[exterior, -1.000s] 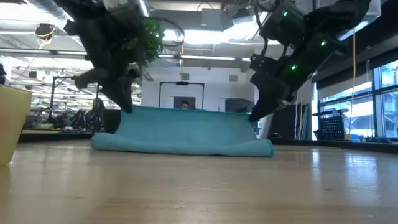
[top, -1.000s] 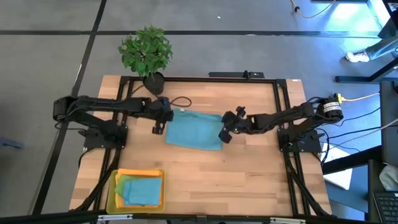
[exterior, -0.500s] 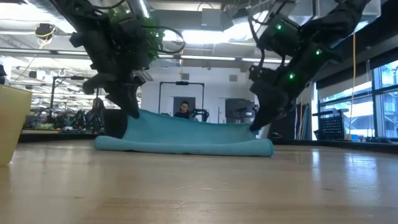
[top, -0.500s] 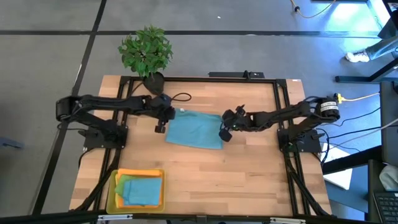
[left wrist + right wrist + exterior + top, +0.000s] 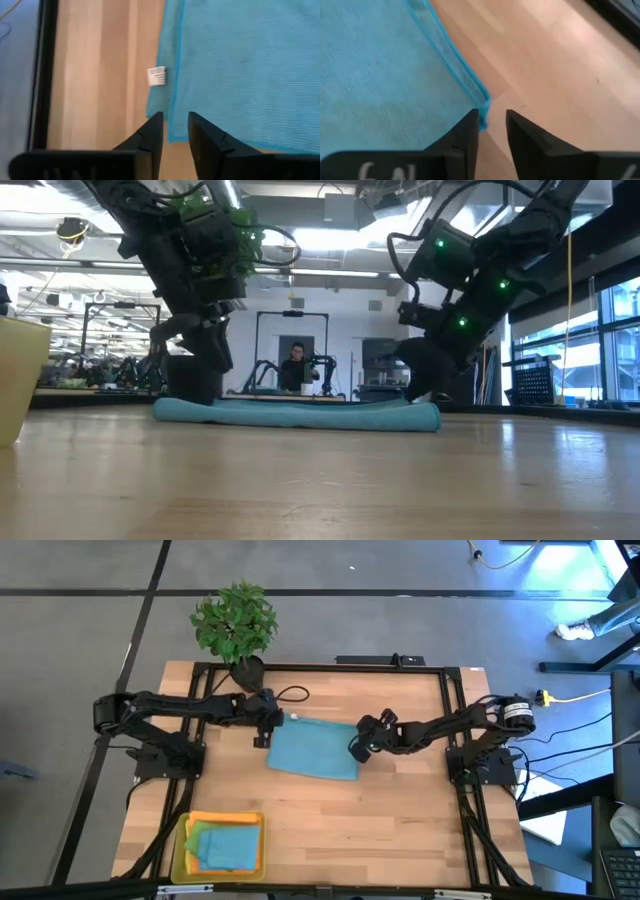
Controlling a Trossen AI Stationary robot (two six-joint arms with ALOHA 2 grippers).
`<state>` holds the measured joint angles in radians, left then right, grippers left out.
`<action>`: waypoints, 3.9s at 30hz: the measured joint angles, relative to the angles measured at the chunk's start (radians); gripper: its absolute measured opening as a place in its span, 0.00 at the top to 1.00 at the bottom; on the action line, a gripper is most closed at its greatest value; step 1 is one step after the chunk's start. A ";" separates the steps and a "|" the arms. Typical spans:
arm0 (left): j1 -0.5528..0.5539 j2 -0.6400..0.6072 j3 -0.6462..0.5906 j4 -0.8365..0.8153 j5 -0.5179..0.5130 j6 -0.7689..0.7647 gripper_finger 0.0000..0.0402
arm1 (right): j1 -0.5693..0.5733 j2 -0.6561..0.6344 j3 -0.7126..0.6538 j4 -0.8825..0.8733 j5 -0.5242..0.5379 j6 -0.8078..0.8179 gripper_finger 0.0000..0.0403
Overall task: Fold microfiber towels
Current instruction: Fold the blue microfiber cloth
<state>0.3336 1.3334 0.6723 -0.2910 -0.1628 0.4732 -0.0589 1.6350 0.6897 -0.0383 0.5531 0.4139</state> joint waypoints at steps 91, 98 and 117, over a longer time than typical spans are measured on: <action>-0.087 0.009 -0.011 0.076 0.240 -0.156 0.84 | -0.078 0.008 0.027 -0.184 -0.141 0.019 0.97; -0.114 0.009 -0.011 0.076 0.240 -0.166 0.85 | -0.022 -0.044 0.050 -0.010 -0.281 -0.028 0.99; -0.064 0.119 -0.003 0.087 0.119 -0.202 0.92 | 0.124 0.063 0.088 -0.040 -0.133 0.026 0.94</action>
<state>0.2694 1.4528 0.6694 -0.2039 -0.0435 0.2709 0.0654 1.6977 0.7780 -0.0785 0.4200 0.4404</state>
